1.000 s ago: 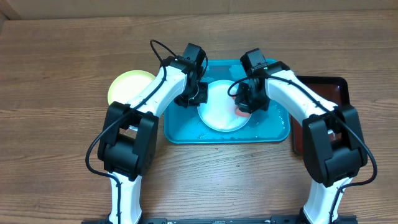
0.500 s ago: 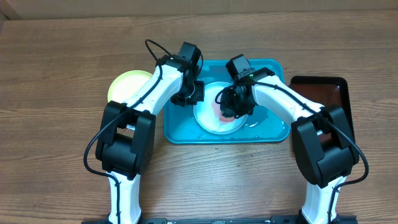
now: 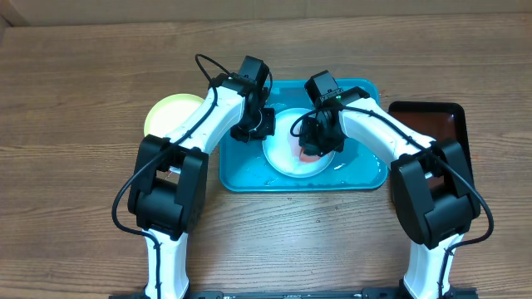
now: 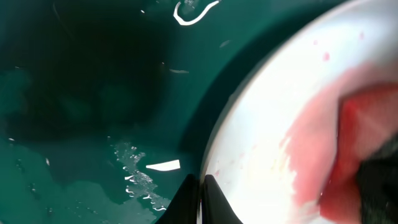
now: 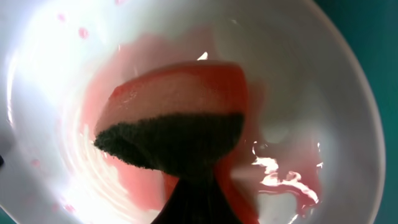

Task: Clean dirty plates on tray and stack at the side
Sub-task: 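Scrub the white plate with the sponge while the left gripper holds it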

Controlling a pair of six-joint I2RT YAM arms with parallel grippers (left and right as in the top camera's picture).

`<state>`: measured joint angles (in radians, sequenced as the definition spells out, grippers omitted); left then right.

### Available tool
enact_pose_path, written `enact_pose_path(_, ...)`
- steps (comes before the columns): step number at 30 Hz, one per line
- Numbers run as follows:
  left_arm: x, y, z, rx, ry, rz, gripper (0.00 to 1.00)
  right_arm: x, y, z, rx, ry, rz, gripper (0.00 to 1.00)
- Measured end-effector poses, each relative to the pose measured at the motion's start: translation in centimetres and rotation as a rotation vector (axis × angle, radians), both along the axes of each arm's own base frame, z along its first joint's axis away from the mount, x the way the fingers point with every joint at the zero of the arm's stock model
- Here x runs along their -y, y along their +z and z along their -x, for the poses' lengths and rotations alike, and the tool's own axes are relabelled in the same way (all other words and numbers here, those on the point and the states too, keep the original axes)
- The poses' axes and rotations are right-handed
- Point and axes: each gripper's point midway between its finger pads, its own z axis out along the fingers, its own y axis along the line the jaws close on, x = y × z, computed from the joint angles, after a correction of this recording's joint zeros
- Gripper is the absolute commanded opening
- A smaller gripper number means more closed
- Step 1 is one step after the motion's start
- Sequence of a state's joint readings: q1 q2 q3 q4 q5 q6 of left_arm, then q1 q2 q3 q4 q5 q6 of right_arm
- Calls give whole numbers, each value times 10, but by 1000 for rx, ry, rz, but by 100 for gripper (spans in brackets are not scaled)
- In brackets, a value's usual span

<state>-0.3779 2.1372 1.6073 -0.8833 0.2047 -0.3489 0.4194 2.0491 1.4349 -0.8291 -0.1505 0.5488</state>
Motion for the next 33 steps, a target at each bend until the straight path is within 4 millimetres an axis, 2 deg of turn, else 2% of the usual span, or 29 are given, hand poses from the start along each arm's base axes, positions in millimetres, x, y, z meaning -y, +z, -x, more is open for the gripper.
enact_pose_path(5, -3, 0, -2, -5, 22, 3, 4, -20, 4, -18, 71, 26, -97, 4)
enact_pose_path(7, -2, 0, -1, -9, 23, 12, 4, -27, 5, -15, 58, 39, -129, 4)
enact_pose_path(10, 1, 1, 1, -21, 19, 33, 4, -30, 3, 0, -5, 48, -142, 4)
enact_pose_path(13, 5, 2, 3, -31, 15, 55, 4, -23, 1, 13, -65, 40, -120, 4)
enact_pose_path(20, 12, 4, 5, -37, 8, 85, 4, 4, -3, 15, -99, 5, -53, 4)
enact_pose_path(25, 13, 4, 4, -34, 9, 88, 4, 25, -3, 10, -101, -26, 1, 4)
enact_pose_path(30, 13, 4, 3, -31, 8, 91, 4, 31, 6, -6, -47, -11, 54, 4)
enact_pose_path(31, 14, 5, 3, -30, 8, 93, 8, 31, 8, -10, -34, -9, 56, 4)
enact_pose_path(33, 16, 6, 1, -22, 0, 109, 22, 29, 14, -19, -4, -7, 52, 4)
